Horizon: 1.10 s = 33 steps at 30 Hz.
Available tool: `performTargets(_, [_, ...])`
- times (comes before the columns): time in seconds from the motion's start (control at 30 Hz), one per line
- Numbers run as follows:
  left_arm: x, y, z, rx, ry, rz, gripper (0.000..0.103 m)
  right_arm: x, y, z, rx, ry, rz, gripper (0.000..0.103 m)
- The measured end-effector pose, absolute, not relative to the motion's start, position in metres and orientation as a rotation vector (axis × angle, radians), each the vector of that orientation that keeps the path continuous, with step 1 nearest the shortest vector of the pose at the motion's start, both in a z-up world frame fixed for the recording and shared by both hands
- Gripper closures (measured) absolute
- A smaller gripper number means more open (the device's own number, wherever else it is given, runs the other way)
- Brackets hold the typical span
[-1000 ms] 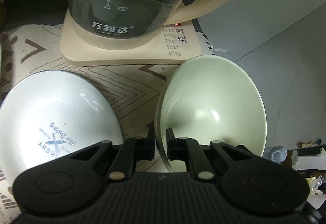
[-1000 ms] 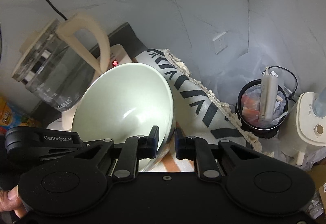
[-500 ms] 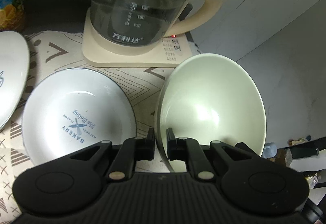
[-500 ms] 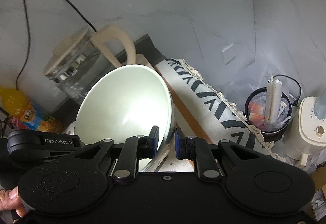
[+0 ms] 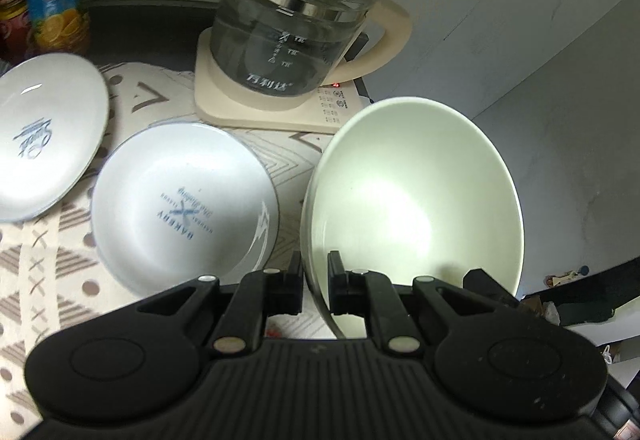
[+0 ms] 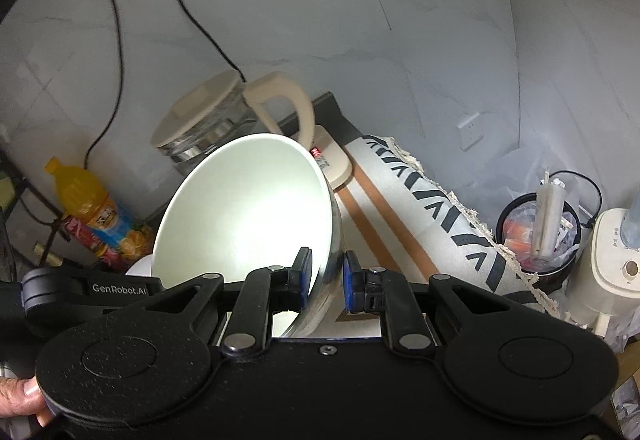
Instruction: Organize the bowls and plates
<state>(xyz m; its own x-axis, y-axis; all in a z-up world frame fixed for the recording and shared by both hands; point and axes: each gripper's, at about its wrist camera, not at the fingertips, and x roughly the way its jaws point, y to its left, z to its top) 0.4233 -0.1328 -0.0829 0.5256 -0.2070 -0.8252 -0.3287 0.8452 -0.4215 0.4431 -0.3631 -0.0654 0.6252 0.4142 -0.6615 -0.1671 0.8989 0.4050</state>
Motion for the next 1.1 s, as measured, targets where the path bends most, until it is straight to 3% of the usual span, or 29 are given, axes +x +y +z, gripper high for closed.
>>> performTargets(1.1, [0.289, -0.102, -0.091, -0.66, 1.023, 0.189, 0.092, 0.358, -0.321, -0.067, 0.171, 0.861, 0.569, 0.087])
